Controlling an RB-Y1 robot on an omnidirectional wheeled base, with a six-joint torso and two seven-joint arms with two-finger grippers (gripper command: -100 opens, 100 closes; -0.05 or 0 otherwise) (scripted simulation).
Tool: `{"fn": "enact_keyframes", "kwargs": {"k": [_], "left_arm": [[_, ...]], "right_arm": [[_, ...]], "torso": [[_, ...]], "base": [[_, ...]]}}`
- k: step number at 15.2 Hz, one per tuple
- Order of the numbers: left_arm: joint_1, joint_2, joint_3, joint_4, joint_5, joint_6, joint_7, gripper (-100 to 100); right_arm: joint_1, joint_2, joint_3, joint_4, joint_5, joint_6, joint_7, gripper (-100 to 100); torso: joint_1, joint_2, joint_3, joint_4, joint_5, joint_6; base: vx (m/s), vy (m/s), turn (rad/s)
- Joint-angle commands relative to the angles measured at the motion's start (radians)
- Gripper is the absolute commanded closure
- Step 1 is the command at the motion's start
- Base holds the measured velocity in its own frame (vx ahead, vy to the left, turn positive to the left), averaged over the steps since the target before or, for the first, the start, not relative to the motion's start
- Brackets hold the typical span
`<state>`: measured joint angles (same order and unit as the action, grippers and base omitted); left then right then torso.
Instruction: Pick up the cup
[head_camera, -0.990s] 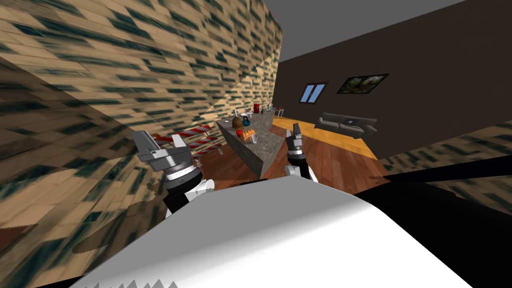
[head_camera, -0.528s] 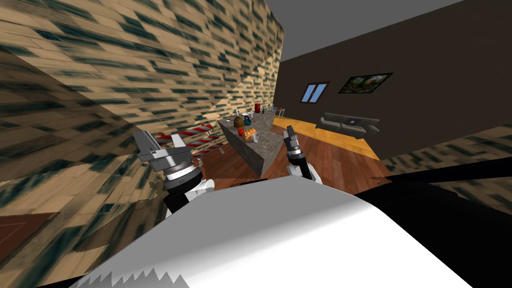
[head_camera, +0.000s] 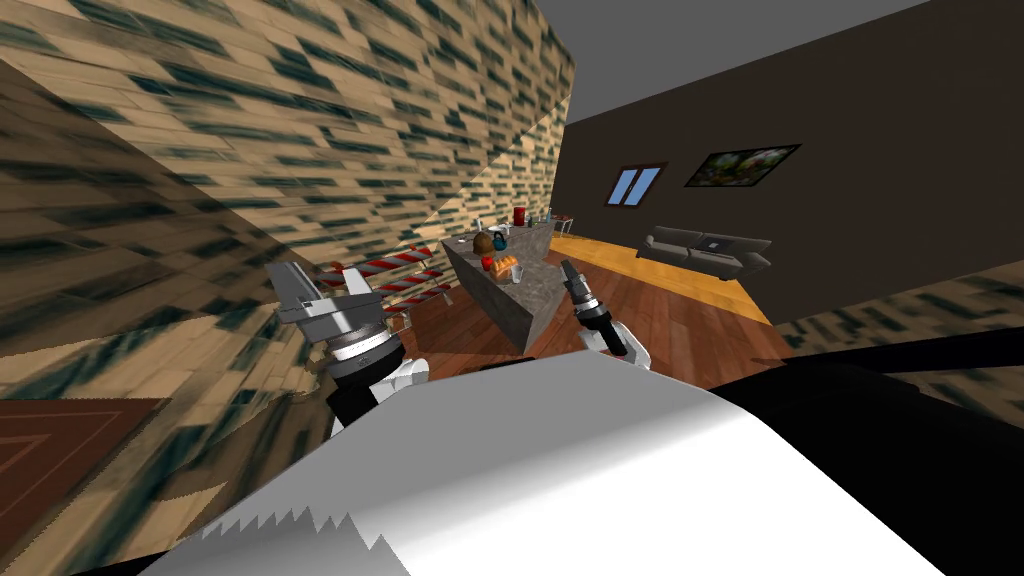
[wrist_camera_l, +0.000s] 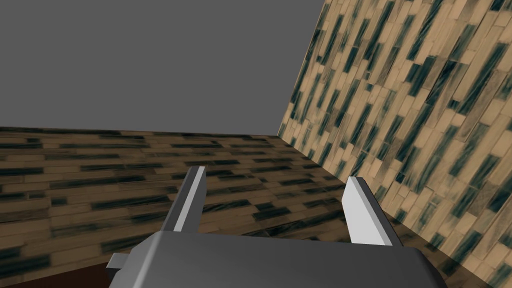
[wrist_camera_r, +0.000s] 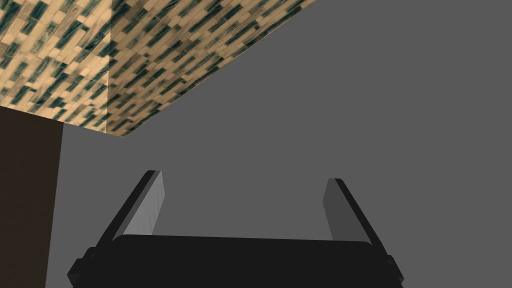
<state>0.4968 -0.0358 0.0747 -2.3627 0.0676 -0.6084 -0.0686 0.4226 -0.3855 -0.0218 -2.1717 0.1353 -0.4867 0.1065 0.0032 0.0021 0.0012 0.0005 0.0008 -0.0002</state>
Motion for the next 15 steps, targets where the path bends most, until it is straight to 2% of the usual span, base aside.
{"fn": "enact_keyframes", "kwargs": {"k": [1,4,6,7,9,10,12,13,15], "left_arm": [[0.000,0.000,0.000,0.000,0.000,0.000,0.000,0],[0.000,0.000,0.000,0.000,0.000,0.000,0.000,0],[0.000,0.000,0.000,0.000,0.000,0.000,0.000,0],[0.000,0.000,0.000,0.000,0.000,0.000,0.000,0],[0.000,0.000,0.000,0.000,0.000,0.000,0.000,0],[0.000,0.000,0.000,0.000,0.000,0.000,0.000,0],[0.000,0.000,0.000,0.000,0.000,0.000,0.000,0],[0.000,0.000,0.000,0.000,0.000,0.000,0.000,0],[0.000,0.000,0.000,0.000,0.000,0.000,0.000,0]], "right_arm": [[-0.007,-0.034,0.001,0.010,0.007,0.000,0.001,-100],[-0.019,-0.112,0.010,0.060,0.047,-0.012,0.006,-100],[-0.019,-0.146,0.010,0.060,0.047,-0.012,0.006,-100],[-0.025,-0.177,0.015,0.087,0.069,-0.018,0.009,-100],[-0.025,-0.203,0.015,0.087,0.069,-0.018,0.009,-100],[-0.031,-0.239,0.020,0.116,0.091,-0.026,0.013,-100],[-0.031,-0.263,0.020,0.116,0.091,-0.026,0.013,-100],[-0.037,-0.298,0.026,0.146,0.115,-0.033,0.017,-100],[-0.037,-0.323,0.026,0.146,0.115,-0.033,0.017,-100]], "torso": [[0.000,0.000,0.000,0.000,0.000,0.000],[0.000,-0.001,0.000,0.000,0.000,0.000],[0.001,-0.001,-0.001,0.000,0.000,0.000],[0.000,-0.001,-0.001,0.000,0.000,0.000],[0.001,-0.002,-0.001,0.000,0.000,0.000],[0.000,-0.002,-0.001,0.000,0.000,0.000],[0.001,-0.002,-0.001,-0.001,0.000,0.000],[0.000,-0.002,-0.001,-0.001,0.000,0.000],[0.001,-0.003,-0.002,-0.001,0.000,0.000]], "base": [[-0.025,0.036,0.012],[-0.017,0.055,0.072],[-0.016,0.057,0.048],[-0.008,0.058,0.076],[-0.001,0.048,0.049],[0.003,0.054,0.060],[0.003,0.054,0.054],[0.009,0.053,0.089],[0.012,0.053,0.066]]}}
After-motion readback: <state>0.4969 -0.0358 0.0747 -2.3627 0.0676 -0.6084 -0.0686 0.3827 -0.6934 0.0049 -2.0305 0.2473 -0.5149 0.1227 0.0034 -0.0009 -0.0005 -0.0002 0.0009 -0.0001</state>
